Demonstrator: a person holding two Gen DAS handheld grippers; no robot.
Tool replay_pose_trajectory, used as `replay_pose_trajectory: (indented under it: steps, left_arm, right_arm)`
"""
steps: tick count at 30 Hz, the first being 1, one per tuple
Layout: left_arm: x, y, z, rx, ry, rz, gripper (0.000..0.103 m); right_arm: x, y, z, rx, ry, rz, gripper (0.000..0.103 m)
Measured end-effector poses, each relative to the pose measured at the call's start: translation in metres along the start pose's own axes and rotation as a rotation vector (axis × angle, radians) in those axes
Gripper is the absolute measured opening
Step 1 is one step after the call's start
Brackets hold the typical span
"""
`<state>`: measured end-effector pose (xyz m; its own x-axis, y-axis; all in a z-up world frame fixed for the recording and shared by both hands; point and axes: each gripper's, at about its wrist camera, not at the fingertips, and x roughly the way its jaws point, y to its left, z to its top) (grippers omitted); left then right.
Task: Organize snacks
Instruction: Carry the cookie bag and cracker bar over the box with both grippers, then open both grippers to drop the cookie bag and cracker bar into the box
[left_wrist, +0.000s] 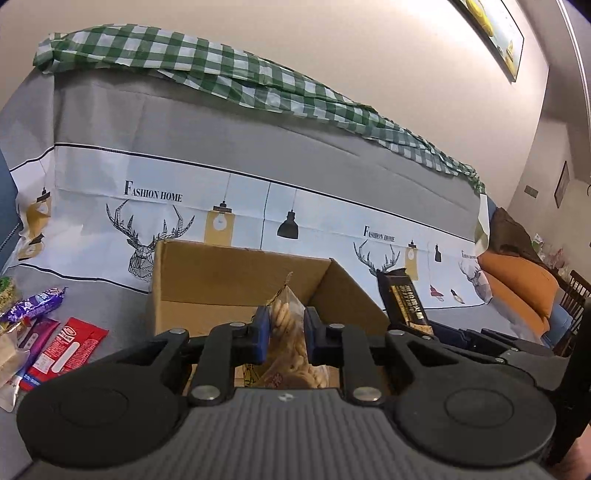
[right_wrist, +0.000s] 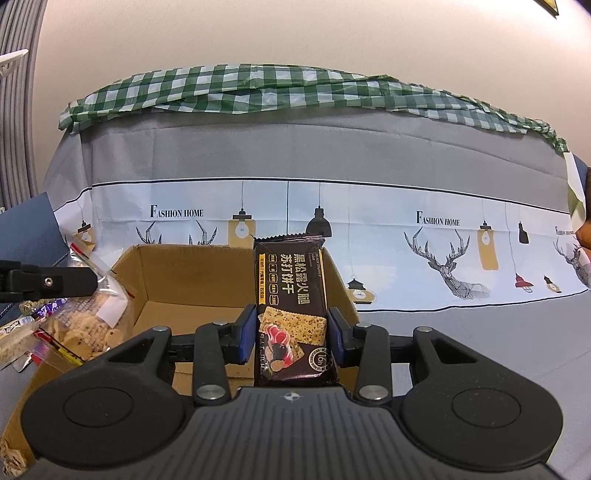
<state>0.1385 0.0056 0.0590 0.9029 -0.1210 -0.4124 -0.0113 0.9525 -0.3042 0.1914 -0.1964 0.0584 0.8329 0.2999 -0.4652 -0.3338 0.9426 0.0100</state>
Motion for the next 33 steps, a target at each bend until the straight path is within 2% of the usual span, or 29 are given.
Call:
replay_pose_trajectory:
  steps: [33]
  left_arm:
    - [0.0031, -0.0003, 0.0001, -0.003, 0.007, -0.004, 0.021]
  right_arm:
    - [0.0059, 0.0024, 0.0007, -0.022, 0.025, 0.002, 0.041]
